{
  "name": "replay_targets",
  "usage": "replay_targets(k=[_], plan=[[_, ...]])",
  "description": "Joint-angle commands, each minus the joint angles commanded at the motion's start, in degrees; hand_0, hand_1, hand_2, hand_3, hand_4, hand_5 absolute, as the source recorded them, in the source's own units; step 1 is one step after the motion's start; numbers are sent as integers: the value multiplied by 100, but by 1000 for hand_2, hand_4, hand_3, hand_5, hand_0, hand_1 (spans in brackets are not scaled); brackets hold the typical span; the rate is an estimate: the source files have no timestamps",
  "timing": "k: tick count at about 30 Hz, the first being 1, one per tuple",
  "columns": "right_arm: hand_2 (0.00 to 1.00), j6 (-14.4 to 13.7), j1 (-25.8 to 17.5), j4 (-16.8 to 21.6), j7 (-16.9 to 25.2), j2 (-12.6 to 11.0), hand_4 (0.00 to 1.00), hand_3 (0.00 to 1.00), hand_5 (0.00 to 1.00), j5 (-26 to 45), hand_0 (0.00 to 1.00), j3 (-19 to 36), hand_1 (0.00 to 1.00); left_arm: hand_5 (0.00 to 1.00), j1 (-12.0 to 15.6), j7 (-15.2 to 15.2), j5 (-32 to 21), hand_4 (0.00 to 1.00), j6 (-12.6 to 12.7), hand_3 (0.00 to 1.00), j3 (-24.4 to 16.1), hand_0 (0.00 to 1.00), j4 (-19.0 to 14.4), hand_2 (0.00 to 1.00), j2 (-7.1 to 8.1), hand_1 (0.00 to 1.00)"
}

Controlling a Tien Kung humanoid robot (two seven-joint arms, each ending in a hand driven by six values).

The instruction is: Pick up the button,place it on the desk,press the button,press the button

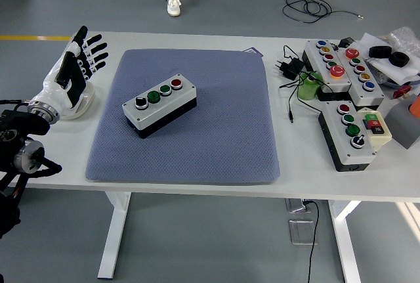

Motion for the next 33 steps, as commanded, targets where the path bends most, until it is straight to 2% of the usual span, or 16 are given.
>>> replay_targets(k=[7, 12, 13, 26, 30, 31, 33], plan=[[551, 0, 2, 0, -11, 11, 284, 600, 403, -91, 653, 71, 509, 810, -113, -3, 375, 998, -185, 916, 164, 940, -39, 941, 5, 925], [551, -4, 35, 0, -42, 15, 284, 600, 403, -224, 653, 135, 509, 810, -83, -268, 36, 998, -603, 916, 110, 940, 41, 941, 16, 925], [551, -5, 36, 0, -37, 13, 284, 600, 403, -217, 653, 142, 509, 796, -74, -309, -15, 998, -618, 909, 106, 943, 47, 941, 25, 926], [551, 8, 81, 0, 39, -12, 283, 599, 403, -123, 652, 162, 509, 749, -92, -300, 248, 998, -455, 918, 4, 952, 37, 961, 49, 949], [551, 5, 88, 0, 33, -5, 283, 599, 403, -132, 652, 168, 509, 749, -114, -181, 678, 998, -351, 918, 16, 952, -22, 961, 58, 949], [551, 4, 89, 0, 29, -3, 283, 599, 402, -137, 654, 169, 509, 725, -118, -130, 823, 998, -334, 998, 24, 998, -43, 998, 60, 990], [551, 2, 89, 0, 25, -2, 283, 599, 402, -133, 654, 168, 509, 725, -123, -28, 1052, 998, -304, 998, 45, 998, -81, 998, 66, 990]])
